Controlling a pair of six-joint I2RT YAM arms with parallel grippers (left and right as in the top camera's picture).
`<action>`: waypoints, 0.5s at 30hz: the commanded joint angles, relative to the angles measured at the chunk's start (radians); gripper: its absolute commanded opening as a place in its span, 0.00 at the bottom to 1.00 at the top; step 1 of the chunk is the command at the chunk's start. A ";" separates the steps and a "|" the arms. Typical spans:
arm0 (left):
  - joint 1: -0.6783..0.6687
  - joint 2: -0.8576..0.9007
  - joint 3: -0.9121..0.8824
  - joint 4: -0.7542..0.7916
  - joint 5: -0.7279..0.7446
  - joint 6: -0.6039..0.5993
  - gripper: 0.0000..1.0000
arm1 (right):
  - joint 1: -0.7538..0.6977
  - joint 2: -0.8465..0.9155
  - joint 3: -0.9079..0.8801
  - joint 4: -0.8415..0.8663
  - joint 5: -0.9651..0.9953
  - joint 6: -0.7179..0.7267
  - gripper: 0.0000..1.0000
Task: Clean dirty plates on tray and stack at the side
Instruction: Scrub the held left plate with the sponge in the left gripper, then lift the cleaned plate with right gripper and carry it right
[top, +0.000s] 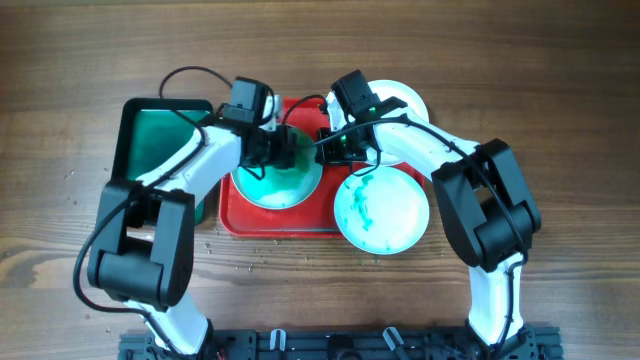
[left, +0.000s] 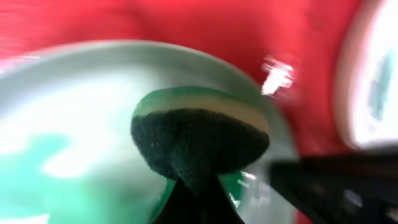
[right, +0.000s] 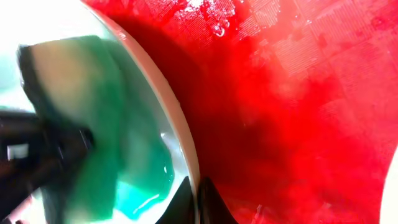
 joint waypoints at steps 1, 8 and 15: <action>0.049 0.011 -0.002 -0.030 -0.376 -0.330 0.04 | 0.002 0.015 -0.004 -0.001 -0.006 -0.017 0.04; 0.072 -0.022 0.054 -0.189 -0.434 -0.494 0.04 | 0.002 0.015 -0.004 -0.001 -0.005 -0.018 0.04; 0.178 -0.246 0.332 -0.533 -0.433 -0.344 0.04 | 0.015 0.015 -0.004 -0.019 0.097 0.057 0.04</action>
